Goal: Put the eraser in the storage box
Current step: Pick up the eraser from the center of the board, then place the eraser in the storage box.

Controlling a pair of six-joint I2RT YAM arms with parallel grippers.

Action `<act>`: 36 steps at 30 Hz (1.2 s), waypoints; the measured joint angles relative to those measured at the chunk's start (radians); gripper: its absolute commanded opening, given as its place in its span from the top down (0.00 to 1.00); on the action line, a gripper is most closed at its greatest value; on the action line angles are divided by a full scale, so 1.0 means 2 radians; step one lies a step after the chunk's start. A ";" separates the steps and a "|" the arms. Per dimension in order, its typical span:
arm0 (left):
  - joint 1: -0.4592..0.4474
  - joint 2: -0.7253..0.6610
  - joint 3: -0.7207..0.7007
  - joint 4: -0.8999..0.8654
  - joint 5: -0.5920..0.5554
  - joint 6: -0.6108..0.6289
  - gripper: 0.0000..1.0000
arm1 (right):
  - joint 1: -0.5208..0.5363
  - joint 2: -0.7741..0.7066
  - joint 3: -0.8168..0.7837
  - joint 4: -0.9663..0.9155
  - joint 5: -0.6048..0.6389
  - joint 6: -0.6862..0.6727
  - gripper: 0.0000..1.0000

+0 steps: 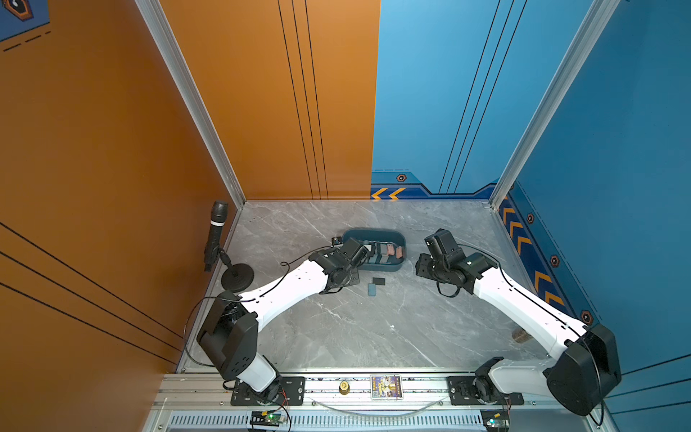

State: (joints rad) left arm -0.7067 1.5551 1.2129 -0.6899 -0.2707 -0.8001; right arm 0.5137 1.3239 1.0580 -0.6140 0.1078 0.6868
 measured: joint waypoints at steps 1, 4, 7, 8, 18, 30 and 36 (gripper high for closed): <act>0.004 -0.001 0.006 -0.001 0.000 0.006 0.86 | 0.002 0.001 0.000 0.001 0.000 0.001 0.50; 0.018 -0.001 0.029 -0.004 0.002 0.027 0.86 | 0.003 0.005 0.001 0.003 0.000 0.001 0.50; 0.031 0.002 0.054 -0.006 0.006 0.050 0.86 | 0.007 0.005 0.001 0.003 0.000 0.003 0.50; 0.034 0.006 0.063 -0.007 0.007 0.056 0.86 | 0.008 0.005 0.001 0.003 0.000 0.005 0.50; 0.064 0.135 0.165 -0.009 0.035 0.117 0.87 | 0.021 0.004 0.001 0.002 0.001 0.018 0.50; 0.095 0.249 0.245 -0.009 0.050 0.145 0.83 | 0.029 -0.012 0.001 -0.002 0.008 0.035 0.50; 0.098 0.273 0.262 -0.010 0.054 0.153 0.75 | 0.032 -0.012 0.001 -0.003 0.012 0.039 0.50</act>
State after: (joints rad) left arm -0.5114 2.1010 1.7363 -0.7105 -0.1631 -0.4938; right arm 0.5785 1.3003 1.0592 -0.6205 0.1322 0.7647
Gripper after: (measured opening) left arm 0.225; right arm 0.500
